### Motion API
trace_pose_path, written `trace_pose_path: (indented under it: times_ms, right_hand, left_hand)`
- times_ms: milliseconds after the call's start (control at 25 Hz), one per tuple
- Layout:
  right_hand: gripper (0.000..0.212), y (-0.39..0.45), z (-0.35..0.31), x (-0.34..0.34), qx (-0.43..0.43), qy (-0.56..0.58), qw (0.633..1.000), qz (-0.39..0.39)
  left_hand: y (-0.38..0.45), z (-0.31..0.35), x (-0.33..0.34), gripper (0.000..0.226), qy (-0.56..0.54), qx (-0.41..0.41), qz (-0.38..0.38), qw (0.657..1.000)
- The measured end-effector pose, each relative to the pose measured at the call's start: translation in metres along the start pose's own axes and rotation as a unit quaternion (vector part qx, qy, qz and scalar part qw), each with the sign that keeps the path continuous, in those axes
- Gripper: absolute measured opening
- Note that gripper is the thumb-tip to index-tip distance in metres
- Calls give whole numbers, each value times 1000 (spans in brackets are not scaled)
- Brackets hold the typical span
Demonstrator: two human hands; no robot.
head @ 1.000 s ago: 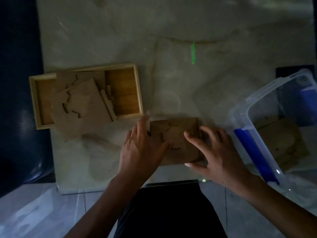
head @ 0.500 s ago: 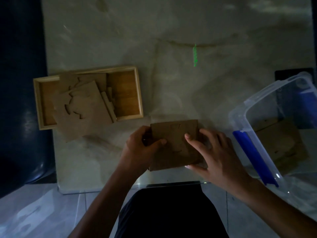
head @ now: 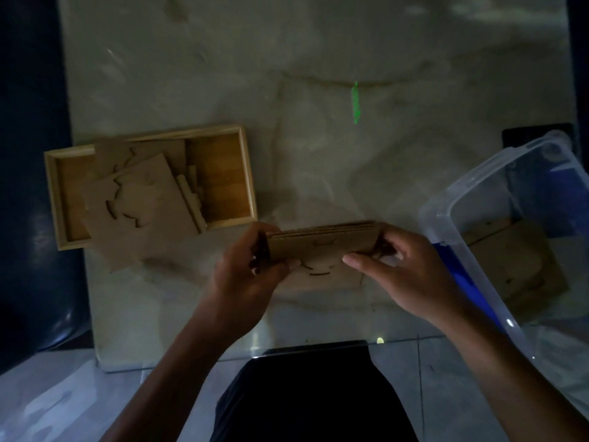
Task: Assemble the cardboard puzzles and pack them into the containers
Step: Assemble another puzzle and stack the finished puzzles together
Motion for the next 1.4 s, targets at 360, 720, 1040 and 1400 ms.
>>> trace_pose_path:
  times_ms: [360, 720, 1040, 1400]
  right_hand:
    - [20, -27, -29, -6, -184, -146, 968, 86]
    - [28, -13, -45, 8, -196, -225, 954, -25]
    - [35, -12, -46, 17, -237, -245, 937, -72]
    - [38, -17, -27, 13, -248, -218, 943, -33]
  left_hand:
    - [-4, 34, 5, 29, 97, 139, -42, 985]
    - [2, 39, 15, 41, 165, 198, -133, 957]
    - [2, 25, 19, 53, 128, 195, -156, 960]
    - [-3, 32, 21, 36, 151, 247, -161, 944]
Point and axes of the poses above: each hand's wrist, its own y-axis towards the middle knuckle, its own x-axis out of the palm, z = x × y, the point moved 8 cm from there along y, towards the middle knuckle, and after that the axes turned 10 degrees about x, right-handed, at the moved point
